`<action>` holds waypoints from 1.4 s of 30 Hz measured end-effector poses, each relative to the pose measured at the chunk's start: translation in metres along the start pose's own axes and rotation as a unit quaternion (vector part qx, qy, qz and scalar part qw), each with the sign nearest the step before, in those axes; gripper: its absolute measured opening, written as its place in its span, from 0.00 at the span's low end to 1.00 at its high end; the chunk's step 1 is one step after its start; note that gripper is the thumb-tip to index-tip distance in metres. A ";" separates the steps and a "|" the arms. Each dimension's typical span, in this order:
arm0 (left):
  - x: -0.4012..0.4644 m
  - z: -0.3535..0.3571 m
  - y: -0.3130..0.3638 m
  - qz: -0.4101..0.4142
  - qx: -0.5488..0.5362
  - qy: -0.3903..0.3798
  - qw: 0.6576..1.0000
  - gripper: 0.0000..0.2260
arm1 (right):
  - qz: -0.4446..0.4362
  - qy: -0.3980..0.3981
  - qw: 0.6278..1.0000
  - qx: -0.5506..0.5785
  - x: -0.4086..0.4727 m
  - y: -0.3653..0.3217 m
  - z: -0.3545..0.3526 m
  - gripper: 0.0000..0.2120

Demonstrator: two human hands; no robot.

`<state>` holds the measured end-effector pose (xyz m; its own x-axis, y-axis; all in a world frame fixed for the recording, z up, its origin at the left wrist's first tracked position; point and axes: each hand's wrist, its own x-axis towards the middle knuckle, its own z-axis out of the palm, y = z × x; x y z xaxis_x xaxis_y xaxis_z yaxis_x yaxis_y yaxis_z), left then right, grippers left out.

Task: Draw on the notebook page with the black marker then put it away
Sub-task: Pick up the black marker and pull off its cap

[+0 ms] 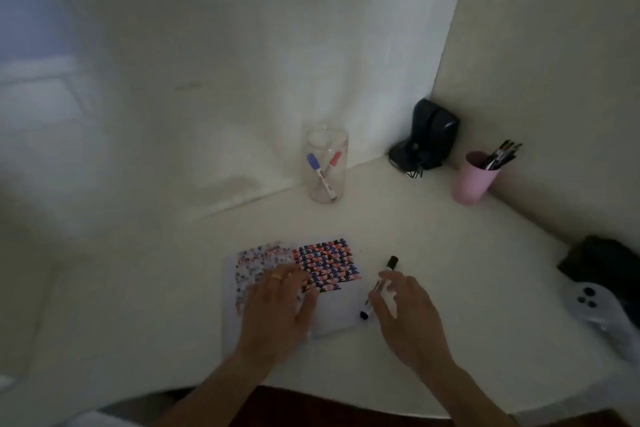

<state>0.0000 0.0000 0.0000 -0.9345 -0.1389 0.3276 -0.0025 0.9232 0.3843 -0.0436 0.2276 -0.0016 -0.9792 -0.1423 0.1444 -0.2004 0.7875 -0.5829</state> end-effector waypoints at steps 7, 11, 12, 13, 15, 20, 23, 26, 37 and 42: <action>-0.027 0.043 -0.008 0.025 0.096 0.043 0.994 0.20 | -0.100 0.113 0.987 -0.049 -0.023 0.025 0.037 0.18; -0.029 0.049 -0.009 0.031 0.114 0.075 0.990 0.20 | -0.095 0.136 0.986 -0.011 -0.025 0.028 0.042 0.18; -0.030 0.050 -0.010 0.035 0.117 0.082 0.989 0.20 | -0.102 0.138 0.985 -0.025 -0.024 0.030 0.044 0.19; -0.030 0.050 -0.010 0.037 0.121 0.086 0.988 0.20 | -0.106 0.132 0.984 -0.059 -0.020 0.034 0.048 0.22; -0.034 0.047 -0.009 0.034 0.120 0.081 0.989 0.20 | -0.111 0.101 0.976 -0.160 -0.012 0.043 0.057 0.30; -0.039 0.043 -0.002 0.012 0.126 0.058 0.990 0.24 | -0.115 0.082 0.966 -0.217 -0.014 0.039 0.054 0.31; -0.039 0.042 -0.002 0.009 0.131 0.051 0.990 0.24 | -0.117 0.097 0.970 -0.191 -0.017 0.036 0.051 0.27; -0.038 0.041 -0.003 0.014 0.127 0.048 0.991 0.23 | -0.106 0.088 0.974 -0.180 -0.018 0.037 0.051 0.28; -0.032 0.055 -0.017 0.060 0.127 0.088 0.986 0.20 | -0.030 0.009 0.994 -0.104 0.009 -0.004 0.022 0.29; -0.030 0.054 -0.019 0.058 0.109 0.075 0.990 0.22 | 0.031 -0.043 0.996 -0.068 0.043 -0.013 0.024 0.30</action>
<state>0.0090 0.0063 -0.0635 -0.8700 -0.0633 0.4890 0.0106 0.9891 0.1470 -0.0840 0.1966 -0.0072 -0.9899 -0.1361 0.0390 -0.1383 0.8700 -0.4733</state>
